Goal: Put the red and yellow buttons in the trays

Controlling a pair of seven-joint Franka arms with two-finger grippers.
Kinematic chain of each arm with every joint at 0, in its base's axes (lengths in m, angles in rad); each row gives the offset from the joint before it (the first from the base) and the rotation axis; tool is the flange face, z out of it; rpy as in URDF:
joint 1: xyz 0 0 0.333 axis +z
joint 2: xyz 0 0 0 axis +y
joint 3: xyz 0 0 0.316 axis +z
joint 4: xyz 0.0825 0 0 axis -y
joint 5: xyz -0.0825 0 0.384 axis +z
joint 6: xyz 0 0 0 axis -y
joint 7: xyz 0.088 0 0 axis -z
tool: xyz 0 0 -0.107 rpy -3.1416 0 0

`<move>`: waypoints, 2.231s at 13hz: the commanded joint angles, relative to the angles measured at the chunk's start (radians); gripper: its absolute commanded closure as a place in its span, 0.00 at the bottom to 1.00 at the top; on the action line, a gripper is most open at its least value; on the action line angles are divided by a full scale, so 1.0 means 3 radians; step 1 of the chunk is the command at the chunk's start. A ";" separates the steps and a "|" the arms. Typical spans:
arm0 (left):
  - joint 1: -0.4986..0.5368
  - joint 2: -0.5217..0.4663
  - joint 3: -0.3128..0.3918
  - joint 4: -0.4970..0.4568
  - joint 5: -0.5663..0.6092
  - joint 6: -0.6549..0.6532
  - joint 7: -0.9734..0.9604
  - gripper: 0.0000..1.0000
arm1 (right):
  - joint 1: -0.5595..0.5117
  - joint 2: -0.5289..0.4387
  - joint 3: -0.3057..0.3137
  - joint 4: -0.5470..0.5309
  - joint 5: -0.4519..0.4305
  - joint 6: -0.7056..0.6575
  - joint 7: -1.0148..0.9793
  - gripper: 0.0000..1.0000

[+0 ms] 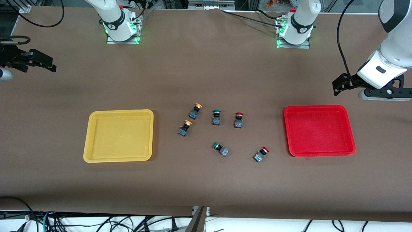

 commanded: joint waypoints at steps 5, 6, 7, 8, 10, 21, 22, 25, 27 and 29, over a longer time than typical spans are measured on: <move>-0.0044 0.0049 0.0037 0.0108 0.0068 -0.0119 -0.0022 0.00 | -0.0026 -0.0009 0.0048 0.0021 -0.0066 -0.0003 -0.0010 0.00; -0.0044 0.0049 0.0042 0.0108 0.0073 -0.0119 -0.0017 0.00 | -0.0031 -0.0004 0.0043 0.0021 -0.0061 -0.0003 -0.0020 0.00; -0.0044 0.0049 0.0042 0.0108 0.0073 -0.0119 -0.0017 0.00 | -0.0041 0.0057 0.0043 0.0021 -0.0056 -0.0003 -0.0010 0.00; -0.0044 0.0049 0.0042 0.0108 0.0068 -0.0119 -0.0017 0.00 | -0.0036 0.0129 0.0043 0.0021 -0.0071 -0.0008 -0.0005 0.00; -0.0044 0.0049 0.0042 0.0108 0.0073 -0.0119 -0.0017 0.00 | -0.0036 0.0236 0.0043 -0.0005 -0.0076 0.0185 0.0000 0.00; -0.0044 0.0060 0.0042 0.0134 0.0073 -0.0114 -0.0017 0.00 | 0.1046 0.1831 0.0104 0.0010 0.0287 0.2076 0.2574 0.00; -0.0049 0.0060 0.0042 0.0134 0.0073 -0.0114 -0.0012 0.00 | 0.1204 0.1959 0.0104 0.0010 0.0287 0.2266 0.2886 0.00; -0.0049 0.0065 0.0042 0.0134 0.0073 -0.0114 -0.0012 0.00 | 0.1507 0.2251 0.0104 0.0016 0.0277 0.2639 0.3517 0.00; -0.0049 0.0060 0.0042 0.0134 0.0073 -0.0109 -0.0012 0.00 | 0.1589 0.2353 0.0104 0.0016 0.0282 0.2885 0.3762 0.00; -0.0049 0.0065 0.0042 0.0134 0.0073 -0.0109 -0.0012 0.00 | 0.1651 0.2445 0.0104 0.0016 0.0282 0.3049 0.3886 0.00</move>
